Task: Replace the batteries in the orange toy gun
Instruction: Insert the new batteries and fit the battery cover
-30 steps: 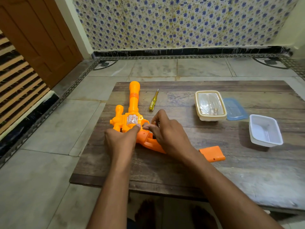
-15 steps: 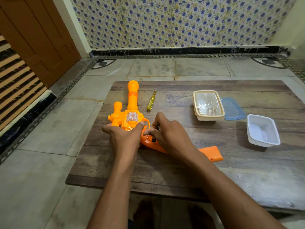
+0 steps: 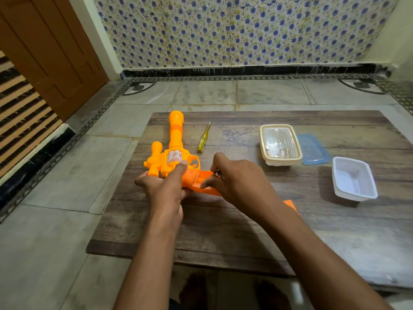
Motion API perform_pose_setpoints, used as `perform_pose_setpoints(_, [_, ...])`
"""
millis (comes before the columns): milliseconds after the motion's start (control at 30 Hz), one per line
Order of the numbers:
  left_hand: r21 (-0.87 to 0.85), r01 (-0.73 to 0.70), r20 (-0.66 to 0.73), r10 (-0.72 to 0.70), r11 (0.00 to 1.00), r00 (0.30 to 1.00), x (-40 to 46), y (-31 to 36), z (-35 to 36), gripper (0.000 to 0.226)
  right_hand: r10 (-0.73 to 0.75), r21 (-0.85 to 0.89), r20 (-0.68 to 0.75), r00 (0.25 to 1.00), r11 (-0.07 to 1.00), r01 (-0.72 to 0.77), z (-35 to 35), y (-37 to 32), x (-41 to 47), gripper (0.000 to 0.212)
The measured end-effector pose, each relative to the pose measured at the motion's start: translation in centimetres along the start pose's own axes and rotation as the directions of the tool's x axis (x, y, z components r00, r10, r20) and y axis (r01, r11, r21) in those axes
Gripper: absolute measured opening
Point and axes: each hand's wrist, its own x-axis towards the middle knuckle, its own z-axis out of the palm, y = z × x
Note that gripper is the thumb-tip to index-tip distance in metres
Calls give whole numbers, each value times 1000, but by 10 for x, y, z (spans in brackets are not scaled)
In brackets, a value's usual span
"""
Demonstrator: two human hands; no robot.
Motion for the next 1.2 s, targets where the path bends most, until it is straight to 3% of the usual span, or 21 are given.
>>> perform_pose_setpoints(300, [-85,53,33,-50,995,998,4,-5,3,72,-44,-182,34,998,982,50,-6,4,2,37])
perform_pose_setpoints(400, [-107,91,32,-88,990,996,2,-4,5,67,-110,-88,-25,994,990,107,-3,7,1,32])
perform_pose_setpoints(467, [-129,113,20,-112,985,994,-1,-2,6,64,-71,145,-152,986,985,93,1,8,1,23])
perform_pose_setpoints(533, [-167,145,29,-142,975,989,-2,1,6,47,107,481,-254,961,876,30,-2,9,1,17])
perform_pose_setpoints(600, [-204,192,50,-186,960,981,-5,5,7,33,298,678,-247,922,733,-55,-9,12,3,20])
perform_pose_setpoints(667, [-211,217,65,-207,953,976,-7,6,7,31,480,858,-88,873,482,-178,-13,17,4,29])
perform_pose_setpoints(733, [-208,223,76,-212,952,974,-6,7,6,32,568,936,148,809,184,-301,-15,23,5,29])
perform_pose_setpoints(800, [-217,233,74,-222,948,972,-7,8,6,46,568,916,300,767,53,-397,-15,28,5,29])
perform_pose_setpoints(867, [-214,229,62,-221,950,973,-6,8,6,50,523,891,363,771,47,-451,-15,32,4,25])
perform_pose_setpoints(1000, [-209,229,82,-217,951,973,-7,8,6,27,481,898,367,796,40,-438,-16,32,2,24])
perform_pose_setpoints(1200, [-208,221,83,-208,953,975,-9,8,8,33,446,926,299,844,77,-369,-15,29,2,24])
